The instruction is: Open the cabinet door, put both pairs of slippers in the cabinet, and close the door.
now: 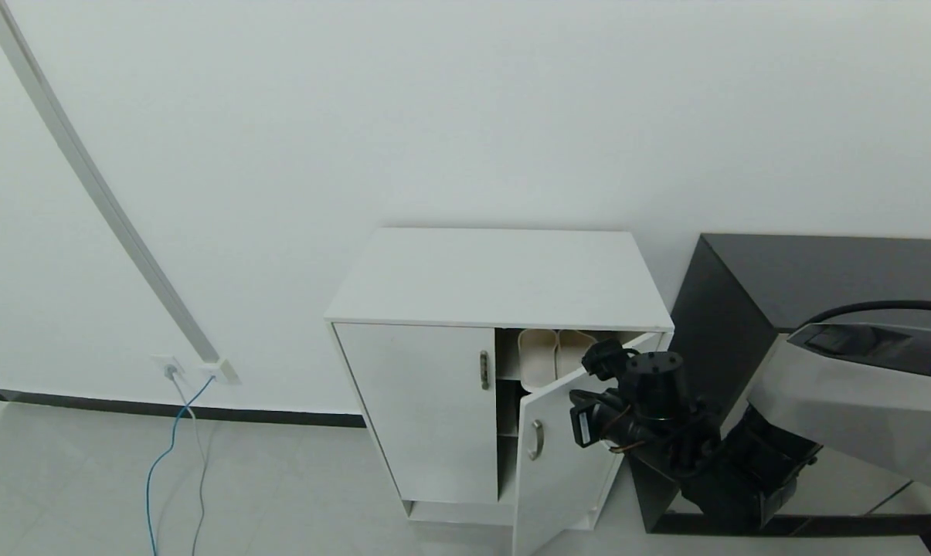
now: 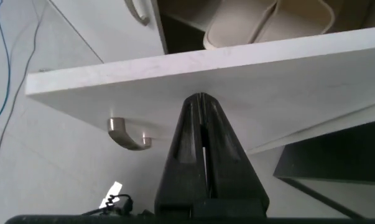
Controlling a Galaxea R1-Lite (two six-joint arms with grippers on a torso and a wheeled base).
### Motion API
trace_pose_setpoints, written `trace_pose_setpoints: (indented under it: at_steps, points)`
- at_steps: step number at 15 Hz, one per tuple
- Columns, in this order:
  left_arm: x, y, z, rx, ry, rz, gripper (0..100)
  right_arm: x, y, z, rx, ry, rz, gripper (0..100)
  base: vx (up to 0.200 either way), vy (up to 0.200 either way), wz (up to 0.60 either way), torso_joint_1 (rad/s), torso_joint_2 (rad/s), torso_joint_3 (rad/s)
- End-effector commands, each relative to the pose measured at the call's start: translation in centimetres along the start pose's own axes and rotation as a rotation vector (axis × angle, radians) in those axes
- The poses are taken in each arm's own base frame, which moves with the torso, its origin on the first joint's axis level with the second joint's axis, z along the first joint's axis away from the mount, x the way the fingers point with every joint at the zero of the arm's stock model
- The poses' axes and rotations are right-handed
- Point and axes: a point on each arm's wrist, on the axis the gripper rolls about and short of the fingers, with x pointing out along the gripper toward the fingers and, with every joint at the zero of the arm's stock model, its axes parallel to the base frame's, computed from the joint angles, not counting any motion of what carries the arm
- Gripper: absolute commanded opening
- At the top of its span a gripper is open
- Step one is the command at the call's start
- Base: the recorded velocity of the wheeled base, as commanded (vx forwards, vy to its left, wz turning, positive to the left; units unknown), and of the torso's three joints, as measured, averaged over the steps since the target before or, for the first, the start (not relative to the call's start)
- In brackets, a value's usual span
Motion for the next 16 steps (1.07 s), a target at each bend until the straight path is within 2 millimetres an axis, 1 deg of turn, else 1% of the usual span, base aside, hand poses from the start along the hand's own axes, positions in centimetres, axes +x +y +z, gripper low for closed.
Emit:
trace_pose_setpoints:
  at_steps: [1,5,10,16]
  points:
    - [0.0,0.0,0.0,-0.001,0.0,0.0,0,1.1,-0.7,0.1,0.008,-0.013,-0.018,0,0.0,0.0,0.0,0.0,0.0,0.0]
    - [0.0,0.0,0.0,0.001,0.0,0.0,0,2.5,-1.4,1.0,0.018,-0.029,-0.035,0,0.0,0.0,0.0,0.0,0.0,0.0]
    - [0.0,0.0,0.0,-0.001,0.0,0.0,0,4.0,-1.3,1.4,0.018,-0.029,-0.035,0,0.0,0.0,0.0,0.0,0.0,0.0]
    - [0.0,0.0,0.0,0.001,0.0,0.0,0,5.5,-1.6,1.9,0.023,-0.029,-0.045,0,0.0,0.0,0.0,0.0,0.0,0.0]
